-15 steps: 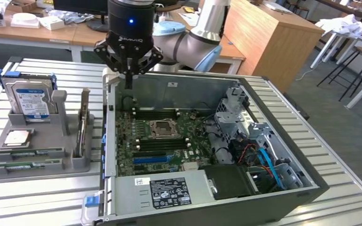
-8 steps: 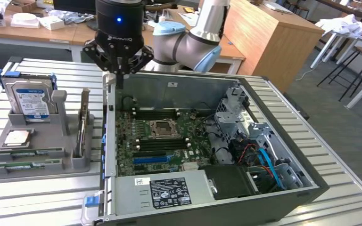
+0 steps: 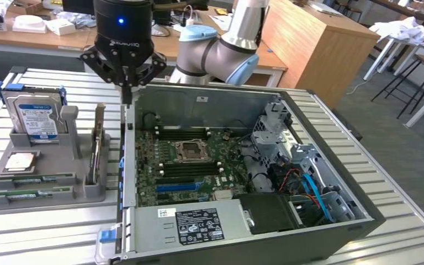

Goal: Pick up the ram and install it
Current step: 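Reach for the ram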

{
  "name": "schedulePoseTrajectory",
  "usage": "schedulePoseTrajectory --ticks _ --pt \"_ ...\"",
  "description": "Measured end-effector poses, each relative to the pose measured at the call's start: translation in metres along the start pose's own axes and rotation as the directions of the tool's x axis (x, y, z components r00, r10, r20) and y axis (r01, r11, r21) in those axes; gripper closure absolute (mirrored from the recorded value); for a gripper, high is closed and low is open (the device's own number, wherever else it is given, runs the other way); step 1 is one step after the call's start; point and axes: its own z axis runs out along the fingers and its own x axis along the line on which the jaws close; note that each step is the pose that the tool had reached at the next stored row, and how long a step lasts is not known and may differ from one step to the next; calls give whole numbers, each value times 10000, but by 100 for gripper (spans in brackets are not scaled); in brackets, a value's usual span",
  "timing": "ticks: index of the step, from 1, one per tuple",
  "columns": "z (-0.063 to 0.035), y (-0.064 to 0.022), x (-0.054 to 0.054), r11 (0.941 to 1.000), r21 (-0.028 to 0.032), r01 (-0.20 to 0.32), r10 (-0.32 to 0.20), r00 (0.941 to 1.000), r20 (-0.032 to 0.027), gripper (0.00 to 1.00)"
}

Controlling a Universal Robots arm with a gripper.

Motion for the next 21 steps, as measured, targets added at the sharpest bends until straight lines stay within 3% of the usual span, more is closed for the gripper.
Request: schedulePoseTrajectory --ticks 21 --pt "-4 -44 590 10000 0 1 -1 10000 0 90"
